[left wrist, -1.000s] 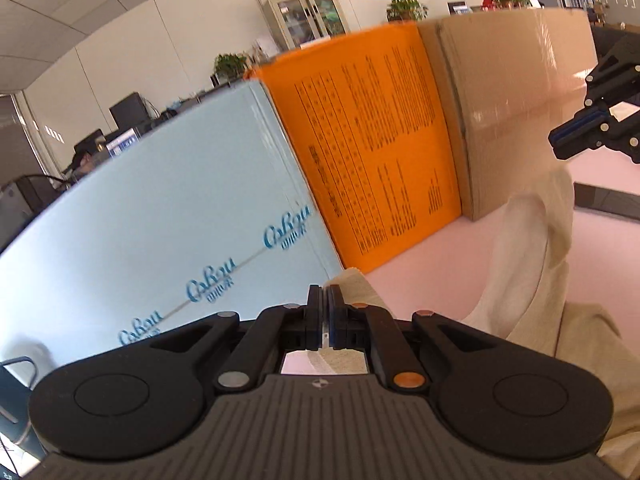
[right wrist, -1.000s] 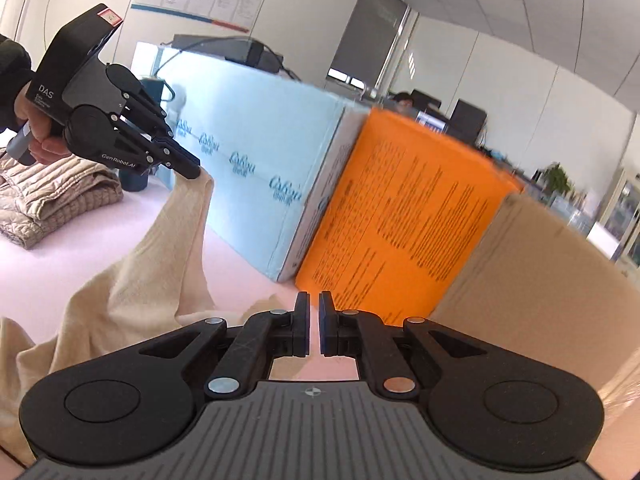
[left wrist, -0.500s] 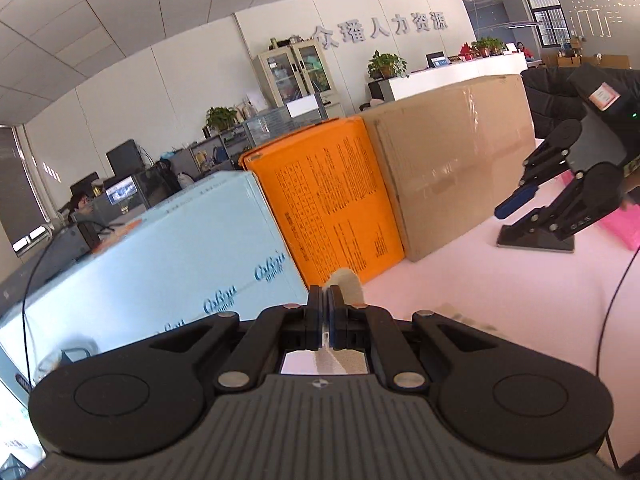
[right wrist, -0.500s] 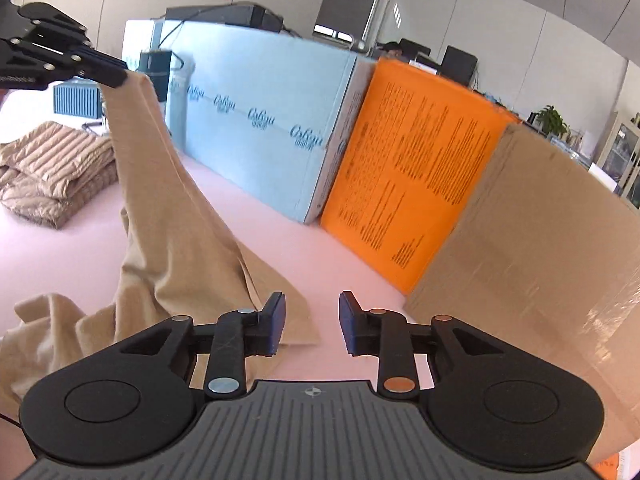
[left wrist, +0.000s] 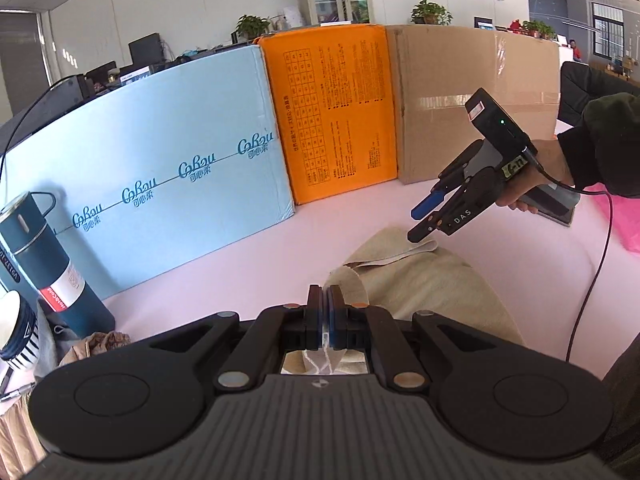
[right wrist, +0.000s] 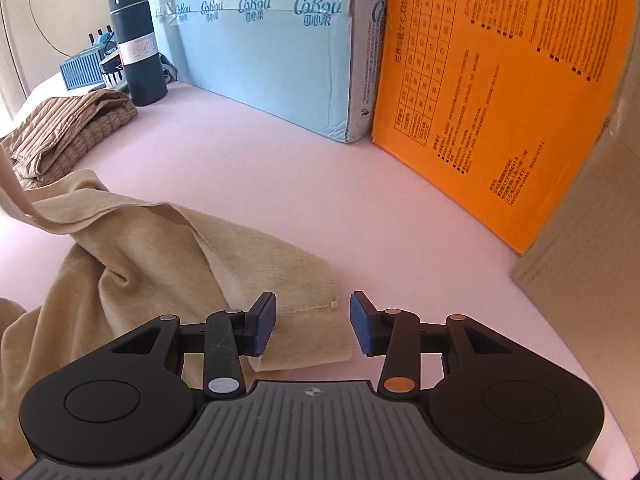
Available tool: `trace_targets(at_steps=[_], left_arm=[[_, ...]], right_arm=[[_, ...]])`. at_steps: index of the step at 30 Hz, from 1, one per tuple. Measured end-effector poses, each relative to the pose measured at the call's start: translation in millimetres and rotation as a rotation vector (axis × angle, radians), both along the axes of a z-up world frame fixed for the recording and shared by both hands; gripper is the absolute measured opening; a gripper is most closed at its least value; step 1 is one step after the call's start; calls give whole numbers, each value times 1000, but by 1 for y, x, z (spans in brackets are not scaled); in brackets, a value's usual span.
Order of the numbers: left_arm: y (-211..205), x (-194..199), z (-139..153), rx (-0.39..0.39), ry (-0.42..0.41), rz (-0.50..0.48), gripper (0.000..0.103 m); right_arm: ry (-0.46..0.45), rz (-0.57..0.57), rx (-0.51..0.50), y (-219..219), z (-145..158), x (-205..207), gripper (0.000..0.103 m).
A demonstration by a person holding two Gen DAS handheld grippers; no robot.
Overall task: Fold clothes
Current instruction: 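Lift the beige top with the left gripper while the right gripper holds the strap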
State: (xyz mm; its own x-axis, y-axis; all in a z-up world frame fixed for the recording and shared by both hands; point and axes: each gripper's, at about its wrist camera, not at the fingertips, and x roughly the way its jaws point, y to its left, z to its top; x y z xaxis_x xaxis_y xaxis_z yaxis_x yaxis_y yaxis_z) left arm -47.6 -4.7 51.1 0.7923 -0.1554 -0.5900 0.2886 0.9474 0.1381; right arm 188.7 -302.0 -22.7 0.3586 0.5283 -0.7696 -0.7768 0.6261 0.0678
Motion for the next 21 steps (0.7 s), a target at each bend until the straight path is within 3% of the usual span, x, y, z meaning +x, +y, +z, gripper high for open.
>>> trace_targets(at_steps=[2, 4, 6, 7, 12, 17, 21], left_arm=[[1, 4, -2, 4, 12, 25, 3], [2, 6, -2, 15, 20, 40, 3], [2, 8, -3, 25, 27, 52, 3], [2, 8, -3, 25, 29, 57, 3], [0, 10, -1, 28, 13, 56, 3], [3, 5, 10, 7, -37, 57, 3], [12, -3, 28, -30, -101, 69, 3]], right_arm=[[76, 8, 25, -1, -10, 17, 48], [99, 24, 66, -4, -12, 22, 48], [106, 54, 73, -3, -10, 22, 31], [103, 72, 71, -2, -9, 20, 14], [128, 91, 113, -7, 3, 5, 7], [147, 5, 285, -29, 32, -18, 7], [129, -79, 485, -53, 72, -48, 7]])
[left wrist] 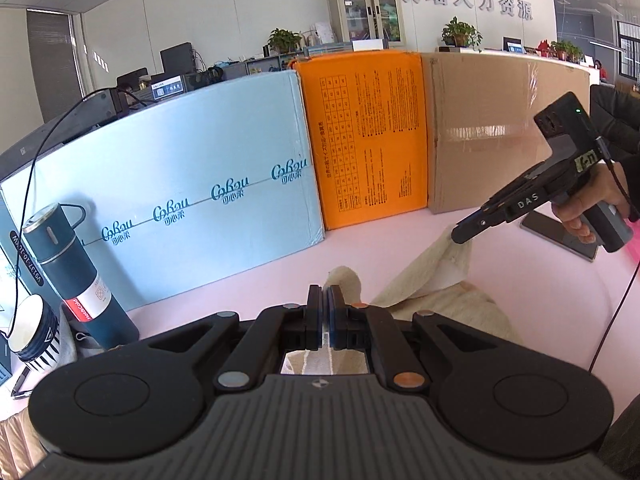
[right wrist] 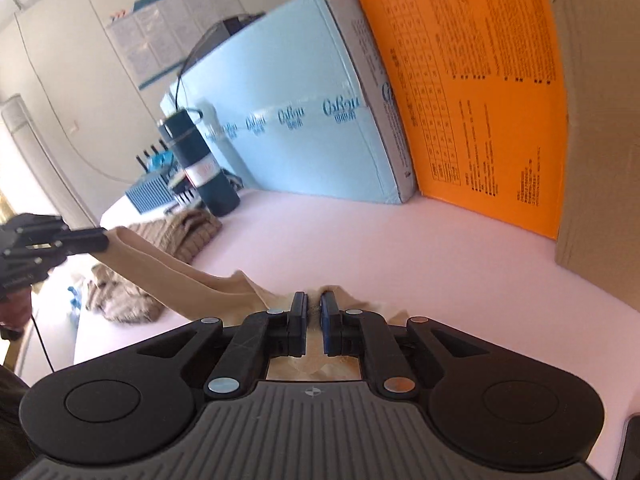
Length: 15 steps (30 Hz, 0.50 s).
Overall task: Fold clothes
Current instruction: 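Lift the beige top with the left gripper while the right gripper holds the strap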
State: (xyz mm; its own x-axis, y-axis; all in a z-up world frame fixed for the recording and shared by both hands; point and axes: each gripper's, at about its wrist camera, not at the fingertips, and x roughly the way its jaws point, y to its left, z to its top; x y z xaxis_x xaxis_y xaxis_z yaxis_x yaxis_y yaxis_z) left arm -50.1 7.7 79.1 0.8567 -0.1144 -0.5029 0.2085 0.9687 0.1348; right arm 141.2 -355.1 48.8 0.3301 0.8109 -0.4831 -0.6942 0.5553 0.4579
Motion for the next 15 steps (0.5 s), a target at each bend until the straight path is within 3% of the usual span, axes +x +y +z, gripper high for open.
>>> trace_targets(at_steps=[3, 8, 15], left_arm=[[10, -7, 16, -38, -48, 16, 3], [31, -27, 58, -171, -155, 42, 3], [60, -75, 141, -310, -405, 11, 3]], right_arm=[[-25, -41, 130, -16, 34, -29, 7], [-104, -114, 310, -38, 94, -85, 7], [-292, -198, 531, -64, 179, -164, 7]])
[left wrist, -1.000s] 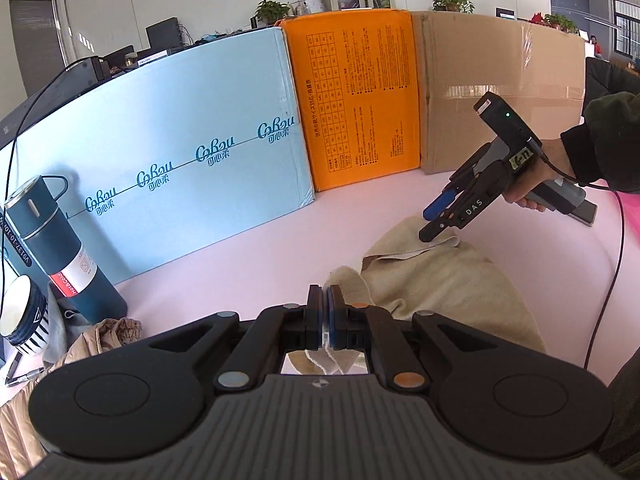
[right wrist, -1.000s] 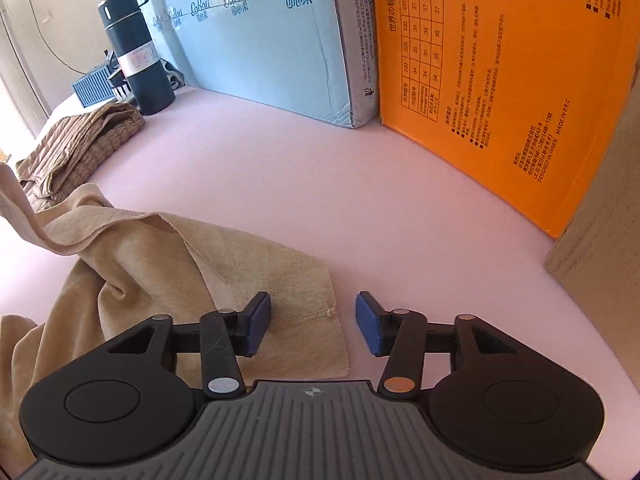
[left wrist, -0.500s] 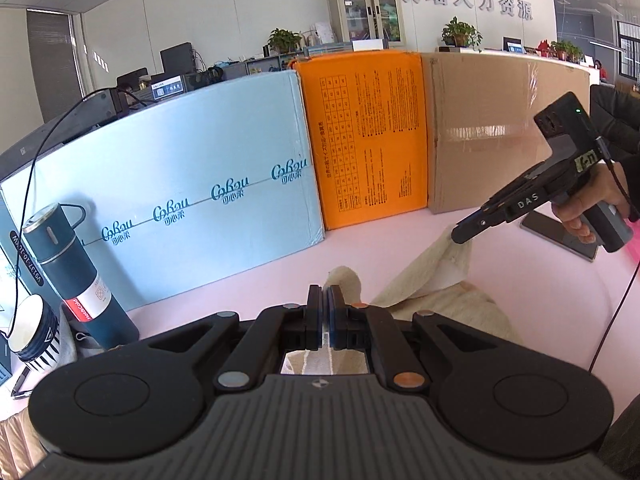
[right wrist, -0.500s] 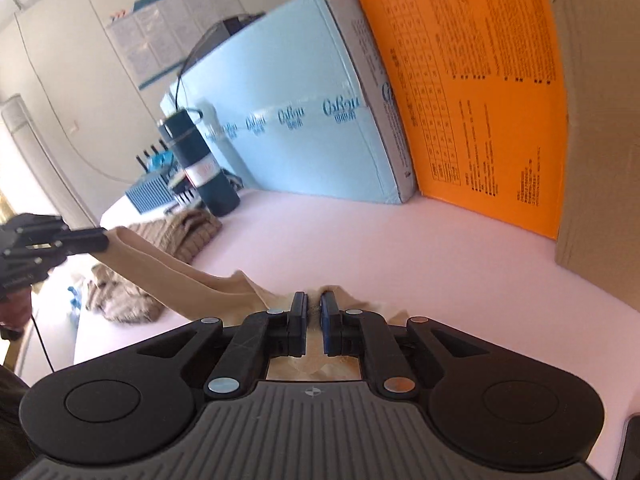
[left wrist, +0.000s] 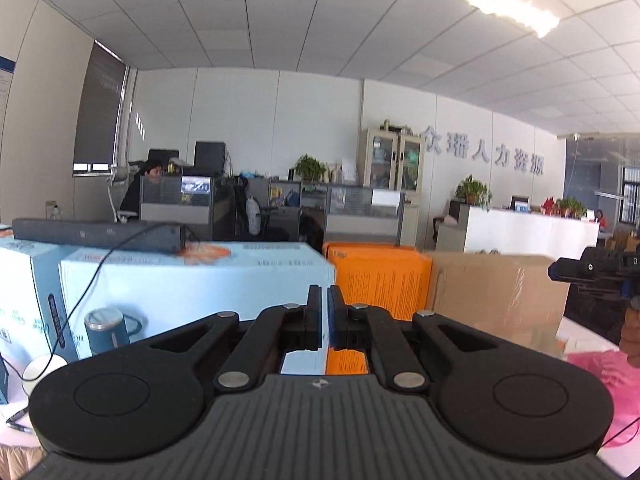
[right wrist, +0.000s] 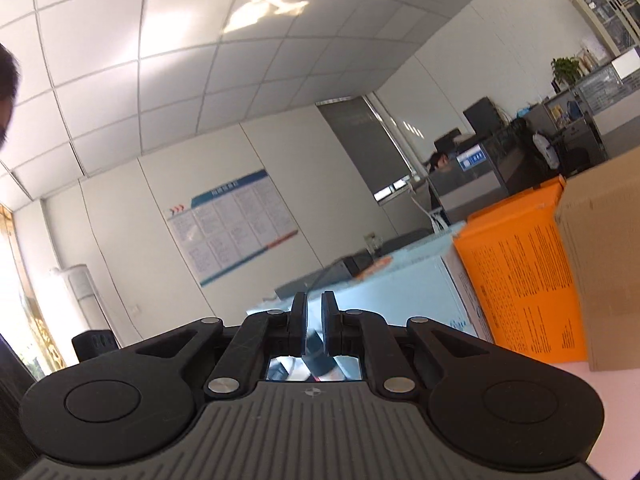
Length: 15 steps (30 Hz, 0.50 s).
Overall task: Fold clothes
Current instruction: 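Lift the beige top with the left gripper while the right gripper holds the strap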
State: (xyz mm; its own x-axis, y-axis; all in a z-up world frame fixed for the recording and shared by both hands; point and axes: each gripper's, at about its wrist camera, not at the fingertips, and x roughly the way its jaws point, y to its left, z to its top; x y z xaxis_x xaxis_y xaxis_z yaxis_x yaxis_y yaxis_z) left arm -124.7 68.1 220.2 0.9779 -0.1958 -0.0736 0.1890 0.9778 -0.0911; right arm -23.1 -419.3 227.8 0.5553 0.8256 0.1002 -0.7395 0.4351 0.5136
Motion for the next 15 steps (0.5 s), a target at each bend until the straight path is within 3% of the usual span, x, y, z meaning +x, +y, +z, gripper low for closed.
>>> trace_targets(at_steps=[3, 4, 6, 8, 11, 13, 15], left_arm=[[9, 1, 12, 30, 1, -49, 3], [12, 3, 14, 44, 8, -65, 4], [10, 16, -4, 124, 118, -84, 13], [8, 28, -41, 215, 239, -85, 20], [11, 44, -119, 331, 492, -62, 22], [13, 46, -173, 389, 634, -27, 22], [11, 47, -205, 426, 716, -19, 22]], right_arm=[[-68, -66, -41, -1, 20, -20, 7], [-71, -78, -96, 2, 21, -22, 7], [-30, -65, -274, 15, 6, -18, 9], [53, -35, -436, 32, -27, -12, 18], [186, 70, -681, 63, -95, -13, 19], [253, 136, -760, 79, -136, -22, 19], [313, 195, -784, 91, -163, -33, 21]])
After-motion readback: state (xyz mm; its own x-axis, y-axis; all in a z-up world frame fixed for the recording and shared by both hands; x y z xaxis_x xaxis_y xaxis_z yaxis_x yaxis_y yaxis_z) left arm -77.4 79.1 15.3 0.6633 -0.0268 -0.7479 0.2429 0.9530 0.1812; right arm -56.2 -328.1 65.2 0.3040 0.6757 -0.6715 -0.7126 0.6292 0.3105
